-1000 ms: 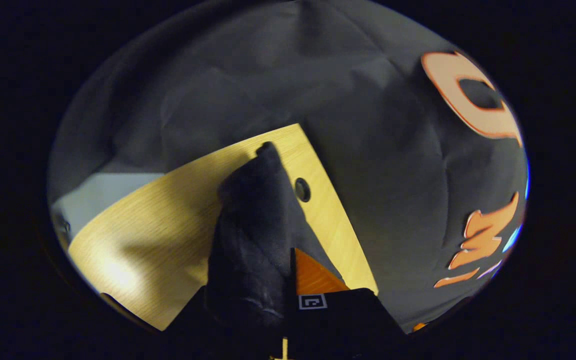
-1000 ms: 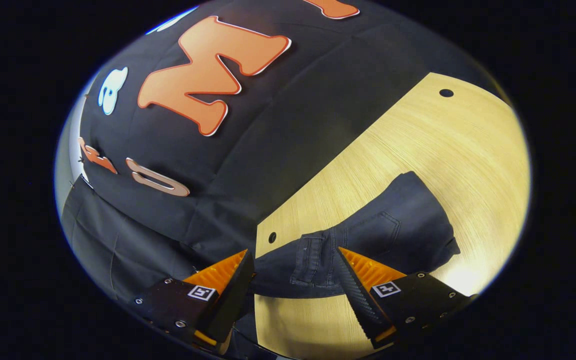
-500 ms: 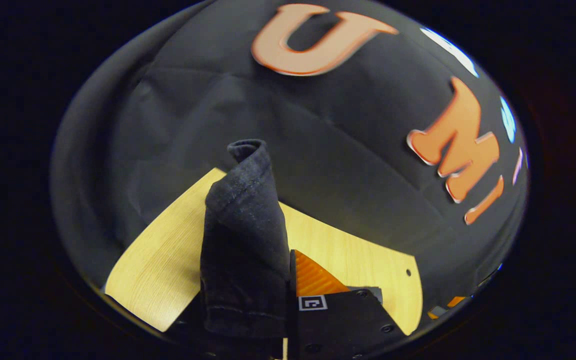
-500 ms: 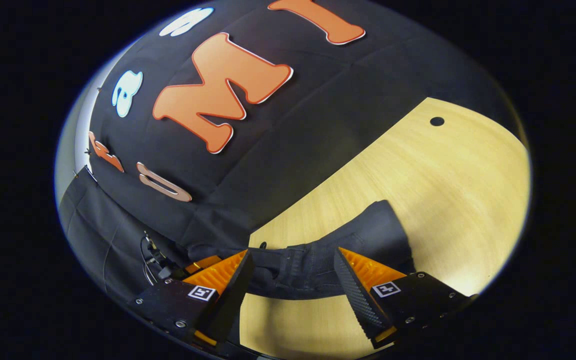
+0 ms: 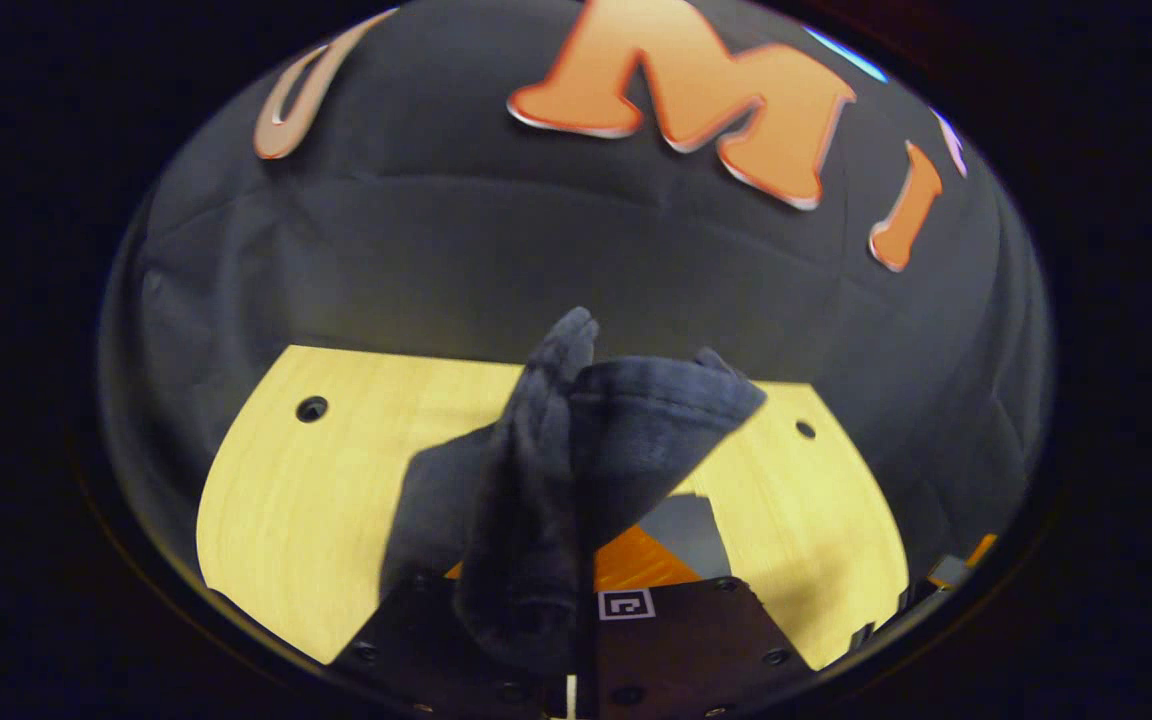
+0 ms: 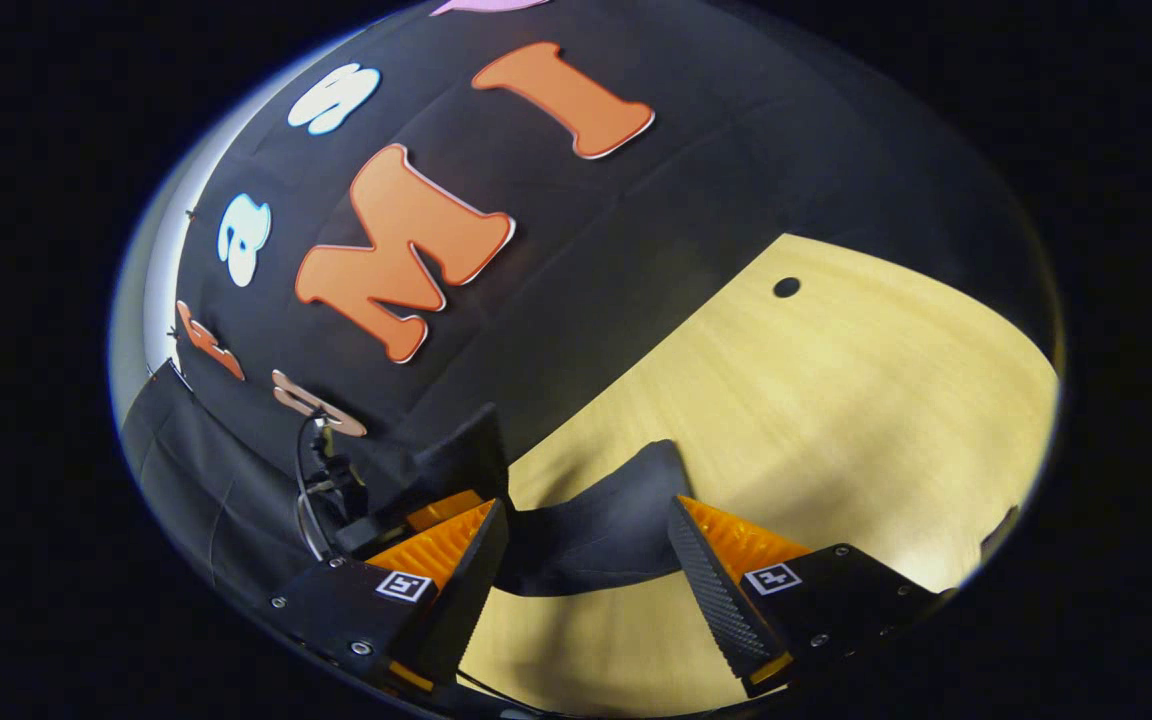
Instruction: Grasp the waist and the cuffs of the jeans and fold them to make the two legs overlap; first hold the waist and fold one-third of the jeans toward the cuffs, then hold the cuffs and fold the remaining one-third in the same direction to finish folding.
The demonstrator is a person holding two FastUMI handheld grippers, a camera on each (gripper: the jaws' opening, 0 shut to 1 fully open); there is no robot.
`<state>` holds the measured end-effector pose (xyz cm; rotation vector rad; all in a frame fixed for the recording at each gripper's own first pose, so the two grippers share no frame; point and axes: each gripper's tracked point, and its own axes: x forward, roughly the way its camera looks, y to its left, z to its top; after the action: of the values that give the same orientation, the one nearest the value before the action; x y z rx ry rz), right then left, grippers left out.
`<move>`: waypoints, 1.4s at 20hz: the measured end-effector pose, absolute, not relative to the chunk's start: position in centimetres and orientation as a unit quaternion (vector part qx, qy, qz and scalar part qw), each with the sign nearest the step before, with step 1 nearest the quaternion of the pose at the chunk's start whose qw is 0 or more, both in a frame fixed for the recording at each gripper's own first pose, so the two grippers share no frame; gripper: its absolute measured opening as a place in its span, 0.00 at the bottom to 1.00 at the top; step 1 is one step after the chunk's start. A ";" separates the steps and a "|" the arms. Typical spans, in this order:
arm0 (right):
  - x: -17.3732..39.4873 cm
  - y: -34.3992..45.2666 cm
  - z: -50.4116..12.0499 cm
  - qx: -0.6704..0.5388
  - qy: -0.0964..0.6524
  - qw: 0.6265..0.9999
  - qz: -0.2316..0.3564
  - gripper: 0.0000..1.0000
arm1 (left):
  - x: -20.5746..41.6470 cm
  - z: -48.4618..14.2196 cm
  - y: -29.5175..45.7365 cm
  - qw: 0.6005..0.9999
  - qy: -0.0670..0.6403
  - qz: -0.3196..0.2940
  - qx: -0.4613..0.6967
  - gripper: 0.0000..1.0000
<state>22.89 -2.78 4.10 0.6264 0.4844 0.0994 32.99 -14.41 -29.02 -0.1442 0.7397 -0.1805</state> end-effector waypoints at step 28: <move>12.8 -4.1 17.8 0.175 0.098 0.962 0.183 0.97 | 26.9 -15.4 -23.4 0.982 0.181 -0.054 0.012 0.99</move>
<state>12.80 -4.08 17.81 0.3552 0.1979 0.3703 26.85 -23.43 -15.37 0.0246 0.3644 -0.1092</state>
